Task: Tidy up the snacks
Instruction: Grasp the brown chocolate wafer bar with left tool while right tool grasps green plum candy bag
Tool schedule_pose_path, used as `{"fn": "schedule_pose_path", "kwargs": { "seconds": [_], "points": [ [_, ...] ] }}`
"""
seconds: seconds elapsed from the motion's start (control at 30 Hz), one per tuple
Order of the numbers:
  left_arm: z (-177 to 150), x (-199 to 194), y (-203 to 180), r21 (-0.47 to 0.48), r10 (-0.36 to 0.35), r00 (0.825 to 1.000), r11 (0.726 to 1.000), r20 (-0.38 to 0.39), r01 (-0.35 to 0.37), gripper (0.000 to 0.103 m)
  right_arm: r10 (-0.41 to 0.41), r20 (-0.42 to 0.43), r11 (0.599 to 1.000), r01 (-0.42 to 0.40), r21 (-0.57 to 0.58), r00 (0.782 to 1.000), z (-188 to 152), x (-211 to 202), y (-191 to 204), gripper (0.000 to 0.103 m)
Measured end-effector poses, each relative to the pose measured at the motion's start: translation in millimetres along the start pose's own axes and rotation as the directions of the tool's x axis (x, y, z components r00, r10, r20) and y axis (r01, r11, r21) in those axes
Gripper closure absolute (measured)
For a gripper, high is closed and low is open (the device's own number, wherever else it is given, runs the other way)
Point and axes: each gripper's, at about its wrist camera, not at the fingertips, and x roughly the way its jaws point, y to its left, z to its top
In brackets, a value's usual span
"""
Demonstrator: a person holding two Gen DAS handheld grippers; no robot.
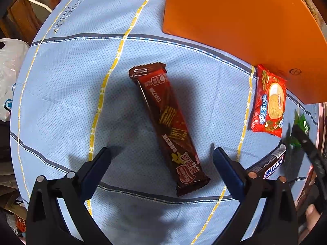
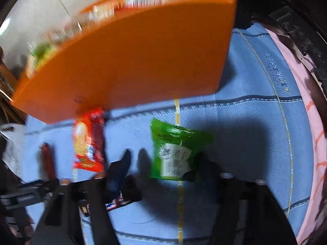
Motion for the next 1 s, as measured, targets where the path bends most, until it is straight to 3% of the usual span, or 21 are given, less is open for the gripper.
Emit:
{"fn": "schedule_pose_path", "kwargs": {
  "seconds": [0.03,0.07,0.23,0.47,0.67,0.73,0.8,0.83,0.87,1.0],
  "points": [
    [0,1,-2,0.001,0.002,1.0,1.0,0.0,-0.002,0.006,0.003,0.0,1.0,-0.003,-0.013,1.0,0,0,1,0.066],
    [0,2,-4,0.003,0.004,1.0,1.0,0.0,-0.004,0.006,0.023,-0.004,1.0,-0.023,-0.01,1.0,-1,-2,1,0.067],
    [-6,1,-5,-0.018,-0.003,1.0,1.0,-0.006,0.003,0.006,0.08,0.037,0.997,-0.08,-0.001,0.996,-14,-28,-6,0.068],
    [-5,-3,8,-0.065,-0.015,1.0,0.998,-0.015,0.014,0.006,0.125,0.025,0.992,-0.125,-0.004,0.992,-57,-55,-21,0.068],
    [8,6,10,-0.086,0.071,0.997,0.994,-0.004,-0.071,0.008,0.138,0.011,0.99,-0.138,0.002,0.99,-78,-68,-30,0.067],
    [9,2,9,-0.073,0.076,0.997,0.995,0.023,-0.075,0.017,0.143,0.014,0.99,-0.143,0.002,0.99,-81,-71,-28,0.067],
    [5,-7,5,-0.027,0.074,0.995,0.997,0.073,-0.073,0.051,0.151,0.022,0.988,-0.151,-0.004,0.988,-81,-75,-27,0.067],
    [3,-10,4,-0.006,0.063,0.995,0.998,0.082,-0.063,0.06,0.155,0.024,0.988,-0.154,-0.007,0.988,-79,-76,-26,0.067],
    [2,-13,5,0.011,0.062,0.995,0.998,0.082,-0.063,0.077,0.16,0.028,0.987,-0.16,-0.013,0.987,-77,-77,-23,0.067],
    [-8,-17,17,0.027,0.021,0.996,0.999,0.087,-0.024,0.08,0.176,0.03,0.984,-0.175,-0.038,0.984,-73,-79,-11,0.067]
  ]
}}
